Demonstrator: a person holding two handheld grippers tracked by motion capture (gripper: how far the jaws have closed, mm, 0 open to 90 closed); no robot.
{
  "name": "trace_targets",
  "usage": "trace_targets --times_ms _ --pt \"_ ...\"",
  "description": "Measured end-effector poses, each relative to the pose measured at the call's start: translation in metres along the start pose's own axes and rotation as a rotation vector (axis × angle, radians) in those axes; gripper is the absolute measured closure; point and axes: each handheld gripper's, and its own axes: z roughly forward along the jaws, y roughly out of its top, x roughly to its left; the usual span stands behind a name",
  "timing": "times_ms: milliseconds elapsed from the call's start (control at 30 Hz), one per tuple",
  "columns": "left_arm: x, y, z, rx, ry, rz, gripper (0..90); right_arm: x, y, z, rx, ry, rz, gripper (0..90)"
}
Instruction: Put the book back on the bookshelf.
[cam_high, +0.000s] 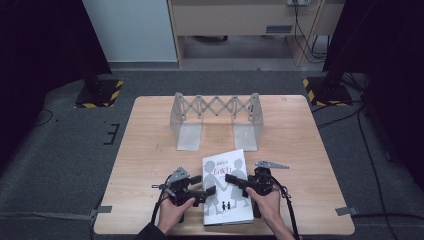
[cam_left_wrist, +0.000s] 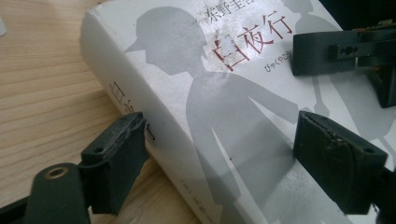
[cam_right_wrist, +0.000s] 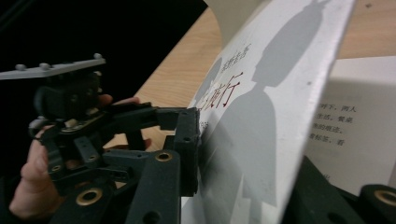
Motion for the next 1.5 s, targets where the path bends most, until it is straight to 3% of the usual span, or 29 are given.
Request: trace_targets --times_ms 267,667,800,900,1000,1100,1233,1300,1500 --pt "-0.001 0.000 0.006 -0.057 -0.045 0.006 2.3 0.009 0.009 -0.010 -0.031 0.048 -0.069 78.1" --pt "0.008 -0.003 0.013 -0.050 -0.130 -0.055 0.0 0.003 0.009 -0.012 -0.040 0.087 -0.063 78.5" --pt "0.009 -0.004 0.017 -0.045 -0.193 -0.083 0.0 0.004 0.009 -0.012 -0.036 0.105 -0.082 78.5" --pt "0.010 -0.004 0.018 -0.042 -0.190 -0.088 0.0 0.002 0.010 -0.011 -0.029 0.108 -0.073 77.7" --pt "0.012 -0.006 0.021 -0.034 -0.186 -0.107 0.4 -0.002 0.009 -0.009 -0.017 0.092 -0.071 74.3" --pt "0.013 -0.008 0.025 -0.003 -0.175 -0.137 1.1 -0.005 0.006 -0.006 -0.003 0.036 -0.117 66.6" --pt "0.013 -0.009 0.026 0.029 -0.157 -0.162 1.6 -0.008 0.003 -0.003 0.019 -0.006 -0.133 58.8" --pt "0.014 -0.009 0.027 0.047 -0.150 -0.185 1.7 -0.008 0.002 -0.002 0.029 -0.050 -0.175 53.0" --pt "0.013 -0.009 0.028 0.052 -0.141 -0.177 2.8 -0.009 0.000 -0.001 0.046 -0.103 -0.177 44.2"
